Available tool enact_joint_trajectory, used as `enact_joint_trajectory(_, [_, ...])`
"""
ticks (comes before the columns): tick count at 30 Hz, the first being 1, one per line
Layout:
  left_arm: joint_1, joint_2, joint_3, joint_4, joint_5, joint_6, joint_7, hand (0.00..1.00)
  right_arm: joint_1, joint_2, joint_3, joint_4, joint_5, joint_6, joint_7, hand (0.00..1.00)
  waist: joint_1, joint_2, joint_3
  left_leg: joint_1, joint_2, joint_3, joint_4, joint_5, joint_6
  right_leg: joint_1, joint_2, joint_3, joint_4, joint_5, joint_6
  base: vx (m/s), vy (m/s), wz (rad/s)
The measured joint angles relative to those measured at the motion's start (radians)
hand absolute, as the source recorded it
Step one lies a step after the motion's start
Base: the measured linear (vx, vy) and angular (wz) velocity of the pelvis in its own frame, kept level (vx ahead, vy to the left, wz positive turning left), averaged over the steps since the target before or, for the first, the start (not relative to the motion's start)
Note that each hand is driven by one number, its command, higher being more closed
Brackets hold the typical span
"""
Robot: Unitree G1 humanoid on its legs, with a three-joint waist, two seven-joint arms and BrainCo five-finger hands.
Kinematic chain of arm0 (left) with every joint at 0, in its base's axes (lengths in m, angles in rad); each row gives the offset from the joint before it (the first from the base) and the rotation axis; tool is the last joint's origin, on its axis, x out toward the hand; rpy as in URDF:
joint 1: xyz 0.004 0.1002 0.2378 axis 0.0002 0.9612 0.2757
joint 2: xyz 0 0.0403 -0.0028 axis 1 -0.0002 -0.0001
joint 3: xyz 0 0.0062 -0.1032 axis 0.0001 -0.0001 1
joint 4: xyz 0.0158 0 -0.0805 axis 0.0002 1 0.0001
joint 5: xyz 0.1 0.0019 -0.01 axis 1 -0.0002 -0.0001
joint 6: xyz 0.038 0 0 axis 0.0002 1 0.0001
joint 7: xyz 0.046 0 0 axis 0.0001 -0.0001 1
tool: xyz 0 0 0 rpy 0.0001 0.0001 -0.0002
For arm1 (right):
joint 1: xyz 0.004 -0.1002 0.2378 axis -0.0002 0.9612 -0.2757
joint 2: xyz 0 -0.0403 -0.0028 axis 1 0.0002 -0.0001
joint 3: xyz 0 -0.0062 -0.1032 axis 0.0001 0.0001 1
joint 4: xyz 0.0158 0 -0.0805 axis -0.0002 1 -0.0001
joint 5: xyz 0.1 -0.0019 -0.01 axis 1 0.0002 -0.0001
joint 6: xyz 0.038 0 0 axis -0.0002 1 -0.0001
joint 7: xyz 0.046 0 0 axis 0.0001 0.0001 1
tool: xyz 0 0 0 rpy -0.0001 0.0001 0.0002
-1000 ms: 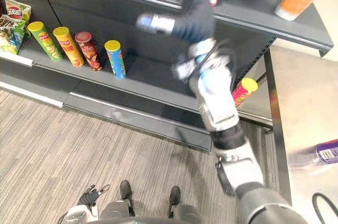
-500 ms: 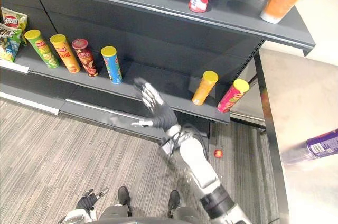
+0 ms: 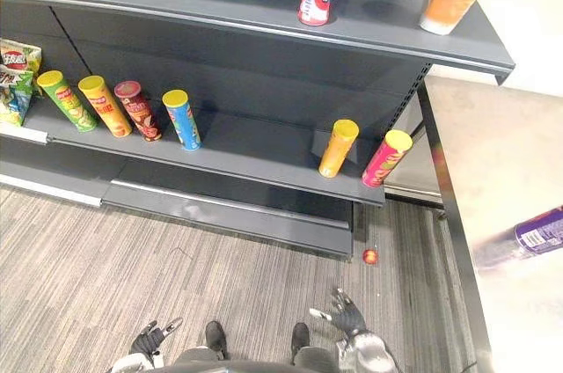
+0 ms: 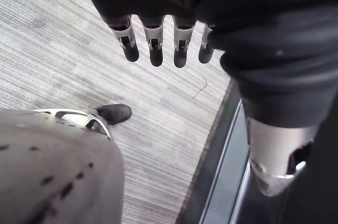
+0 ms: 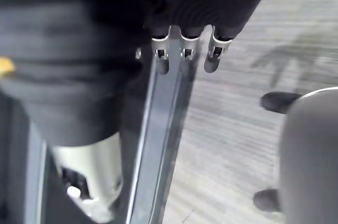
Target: Put the gum and the chips on the shelf.
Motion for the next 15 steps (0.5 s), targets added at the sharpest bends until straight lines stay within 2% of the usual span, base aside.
enact_joint_trajectory(2, [0.000, -0.004, 0.018, 0.002, -0.002, 0.000, -0.002, 0.00, -0.006, 0.013, -0.081, 0.075, 0.031, 0.003, -0.018, 0.00, 0.000, 0.008, -0.003, 0.005, 0.000, 0.007, 0.000, -0.005, 0.000, -0.001, 0.001, 0.010, 0.000, -0.001, 0.000, 0.06, -0.001, -0.13])
enact_joint_trajectory(6, [0.000, -0.006, 0.026, 0.010, -0.004, 0.000, -0.009, 0.00, -0.010, 0.019, -0.168, 0.177, 0.046, 0.009, -0.038, 0.00, -0.010, 0.014, -0.005, 0.014, -0.002, 0.008, 0.000, -0.013, -0.004, 0.007, 0.000, 0.011, 0.000, -0.006, 0.006, 0.06, 0.000, -0.03])
enact_joint_trajectory(15, [-0.002, -0.007, 0.029, 0.032, -0.011, -0.001, -0.015, 0.00, -0.005, 0.051, -0.308, 0.225, 0.066, 0.040, -0.054, 0.00, -0.018, 0.025, 0.003, 0.046, -0.006, 0.013, 0.000, -0.027, -0.009, 0.033, -0.002, 0.014, 0.002, -0.020, 0.009, 0.04, 0.006, -0.01])
